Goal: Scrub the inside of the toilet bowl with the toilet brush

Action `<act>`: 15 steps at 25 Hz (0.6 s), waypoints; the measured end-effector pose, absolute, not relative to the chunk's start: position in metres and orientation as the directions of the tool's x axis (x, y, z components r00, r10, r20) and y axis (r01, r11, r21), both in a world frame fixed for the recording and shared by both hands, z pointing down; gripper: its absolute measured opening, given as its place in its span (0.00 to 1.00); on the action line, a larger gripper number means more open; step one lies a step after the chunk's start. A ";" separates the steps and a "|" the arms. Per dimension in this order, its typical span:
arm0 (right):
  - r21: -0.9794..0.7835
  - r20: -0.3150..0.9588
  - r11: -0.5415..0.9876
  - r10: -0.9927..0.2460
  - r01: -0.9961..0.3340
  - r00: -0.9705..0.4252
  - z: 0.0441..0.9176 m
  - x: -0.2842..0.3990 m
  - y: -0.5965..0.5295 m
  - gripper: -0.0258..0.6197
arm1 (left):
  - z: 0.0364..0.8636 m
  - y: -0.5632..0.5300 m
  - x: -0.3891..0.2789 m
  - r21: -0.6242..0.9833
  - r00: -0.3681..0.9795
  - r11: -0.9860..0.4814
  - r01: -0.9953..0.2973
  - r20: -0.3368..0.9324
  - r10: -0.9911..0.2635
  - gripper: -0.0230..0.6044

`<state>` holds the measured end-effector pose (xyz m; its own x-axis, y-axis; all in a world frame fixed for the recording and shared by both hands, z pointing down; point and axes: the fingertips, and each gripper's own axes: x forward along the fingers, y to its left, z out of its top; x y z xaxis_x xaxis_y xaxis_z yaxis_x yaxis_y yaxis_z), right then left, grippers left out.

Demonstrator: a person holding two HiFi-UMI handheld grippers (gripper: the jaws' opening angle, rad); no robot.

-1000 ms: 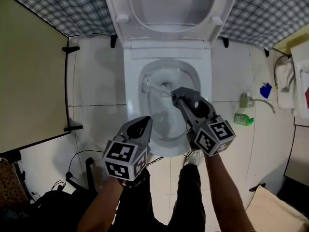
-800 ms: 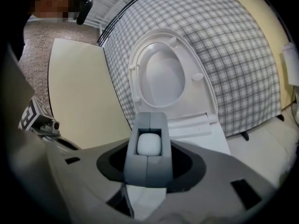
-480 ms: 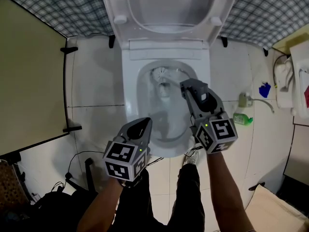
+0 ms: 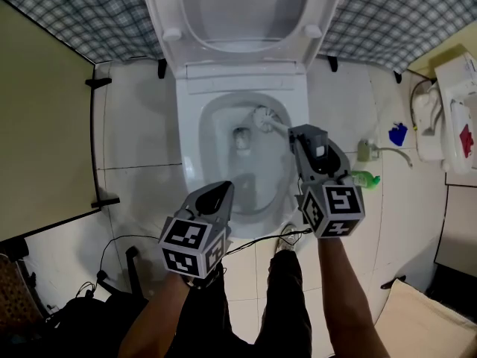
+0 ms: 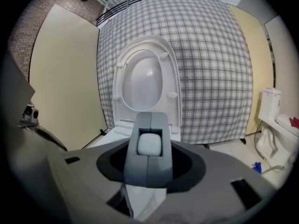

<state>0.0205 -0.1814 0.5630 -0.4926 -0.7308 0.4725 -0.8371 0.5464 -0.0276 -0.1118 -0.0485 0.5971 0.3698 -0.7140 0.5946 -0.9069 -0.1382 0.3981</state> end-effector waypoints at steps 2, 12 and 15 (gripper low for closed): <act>-0.011 0.491 0.524 -0.739 -0.852 -0.461 0.560 0.027 -0.175 0.34 | 0.595 -0.047 -0.111 0.400 0.372 -0.141 -0.906 0.590 -0.716 0.05; -0.002 0.589 0.415 -0.735 -0.910 -0.337 0.555 0.051 -0.138 0.34 | 0.582 -0.036 -0.101 0.428 0.397 -0.155 -0.890 0.565 -0.723 0.05; -0.001 0.614 0.395 -0.725 -0.919 -0.312 0.554 0.052 -0.124 0.34 | 0.579 -0.031 -0.100 0.435 0.402 -0.156 -0.887 0.560 -0.725 0.05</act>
<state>0.0524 -0.1240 0.5543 -0.3122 -0.7250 0.6140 -0.9188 0.3948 -0.0012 -0.0999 -0.0315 0.5787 0.4018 -0.7247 0.5598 -0.8869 -0.1559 0.4348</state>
